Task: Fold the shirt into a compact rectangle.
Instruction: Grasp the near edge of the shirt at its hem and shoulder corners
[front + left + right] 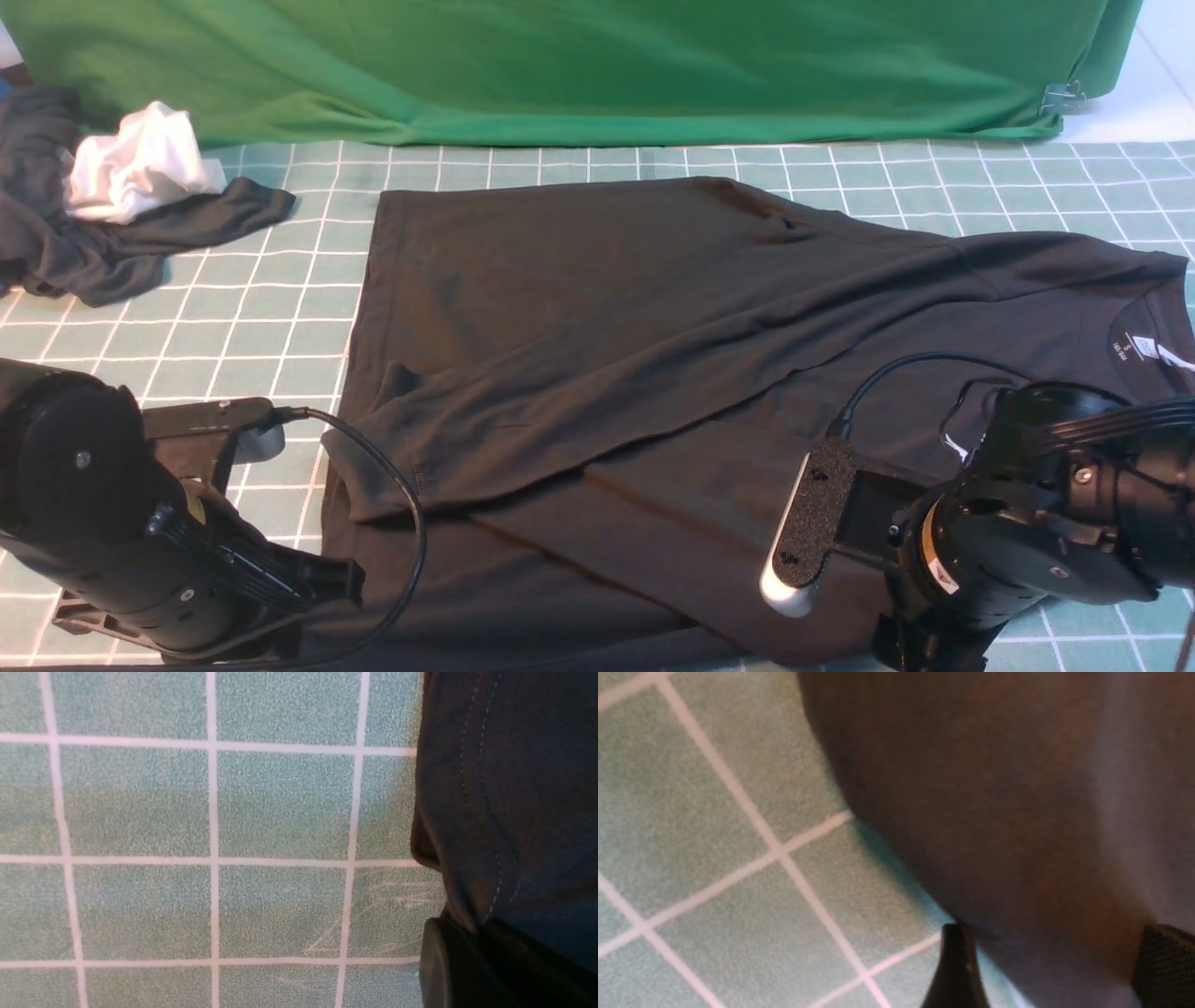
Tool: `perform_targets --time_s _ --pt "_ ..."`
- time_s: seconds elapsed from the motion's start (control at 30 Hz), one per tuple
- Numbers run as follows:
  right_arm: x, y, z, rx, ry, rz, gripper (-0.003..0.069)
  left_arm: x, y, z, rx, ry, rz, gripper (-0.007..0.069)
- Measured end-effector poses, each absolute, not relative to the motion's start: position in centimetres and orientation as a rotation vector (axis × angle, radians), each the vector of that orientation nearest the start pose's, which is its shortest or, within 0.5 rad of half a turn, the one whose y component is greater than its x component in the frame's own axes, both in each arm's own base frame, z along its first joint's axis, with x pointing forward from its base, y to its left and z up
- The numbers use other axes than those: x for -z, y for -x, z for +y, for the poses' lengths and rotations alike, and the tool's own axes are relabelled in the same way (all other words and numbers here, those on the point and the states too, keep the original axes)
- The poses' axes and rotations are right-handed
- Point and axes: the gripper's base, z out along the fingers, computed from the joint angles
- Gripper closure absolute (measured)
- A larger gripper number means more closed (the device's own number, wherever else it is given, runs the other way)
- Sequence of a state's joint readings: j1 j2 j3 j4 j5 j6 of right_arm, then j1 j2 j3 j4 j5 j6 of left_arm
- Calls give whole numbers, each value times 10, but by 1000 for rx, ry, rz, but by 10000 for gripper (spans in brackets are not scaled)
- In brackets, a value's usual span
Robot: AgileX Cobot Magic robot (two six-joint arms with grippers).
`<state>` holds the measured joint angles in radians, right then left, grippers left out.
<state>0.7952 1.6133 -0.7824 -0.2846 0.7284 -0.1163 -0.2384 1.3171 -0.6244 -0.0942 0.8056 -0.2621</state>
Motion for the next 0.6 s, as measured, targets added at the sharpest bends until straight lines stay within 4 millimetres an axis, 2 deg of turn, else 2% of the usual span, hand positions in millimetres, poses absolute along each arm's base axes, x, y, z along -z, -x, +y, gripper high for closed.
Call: perform_targets --time_s 0.13,0.3,0.4,0.6 --pt "-150 -195 175 251 1598 2558 195 -192 -193 -53 166 125 2998 611" --pt "-149 -197 177 256 1605 2560 212 -192 -193 -53 167 125 2995 611" --pt "-149 -197 177 255 1606 2555 307 -192 -193 -53 167 125 2992 611" --pt "-147 -200 177 295 1644 2515 567 -194 -193 -52 151 102 2982 611"
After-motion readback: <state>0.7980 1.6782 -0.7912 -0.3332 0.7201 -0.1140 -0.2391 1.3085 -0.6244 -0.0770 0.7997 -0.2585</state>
